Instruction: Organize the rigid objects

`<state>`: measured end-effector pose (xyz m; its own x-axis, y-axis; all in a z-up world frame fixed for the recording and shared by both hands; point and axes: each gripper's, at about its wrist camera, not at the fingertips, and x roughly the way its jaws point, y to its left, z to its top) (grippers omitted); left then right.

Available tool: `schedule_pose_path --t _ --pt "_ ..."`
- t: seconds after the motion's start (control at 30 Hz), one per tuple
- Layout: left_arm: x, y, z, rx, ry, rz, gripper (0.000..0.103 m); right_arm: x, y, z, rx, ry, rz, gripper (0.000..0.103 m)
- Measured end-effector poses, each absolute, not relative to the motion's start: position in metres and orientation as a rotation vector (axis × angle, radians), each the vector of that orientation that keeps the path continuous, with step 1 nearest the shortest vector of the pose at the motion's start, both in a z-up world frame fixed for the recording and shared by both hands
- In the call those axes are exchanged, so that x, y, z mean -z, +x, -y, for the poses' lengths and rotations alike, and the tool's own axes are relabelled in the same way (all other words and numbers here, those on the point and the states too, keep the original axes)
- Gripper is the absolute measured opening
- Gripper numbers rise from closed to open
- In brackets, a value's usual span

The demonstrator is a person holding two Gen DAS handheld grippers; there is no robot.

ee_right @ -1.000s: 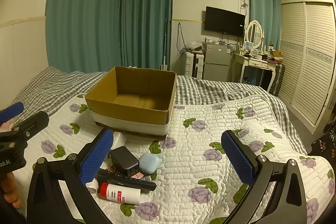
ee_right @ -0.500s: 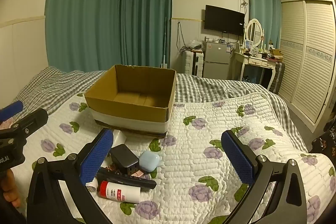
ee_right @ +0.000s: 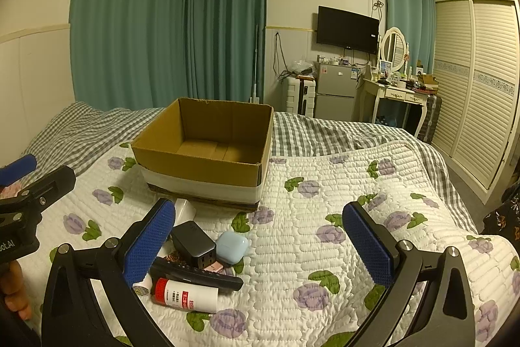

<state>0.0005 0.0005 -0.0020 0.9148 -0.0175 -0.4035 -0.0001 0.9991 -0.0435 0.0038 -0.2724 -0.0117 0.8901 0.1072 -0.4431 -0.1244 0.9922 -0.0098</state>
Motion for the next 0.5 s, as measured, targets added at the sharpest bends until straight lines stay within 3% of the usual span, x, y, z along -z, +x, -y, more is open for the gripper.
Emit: schedule_pose_path --t 0.5 --pt "0.0020 0.0009 -0.0005 0.008 -0.044 -0.417 0.103 0.0116 0.0038 0.2720 -0.120 -0.038 -0.459 0.103"
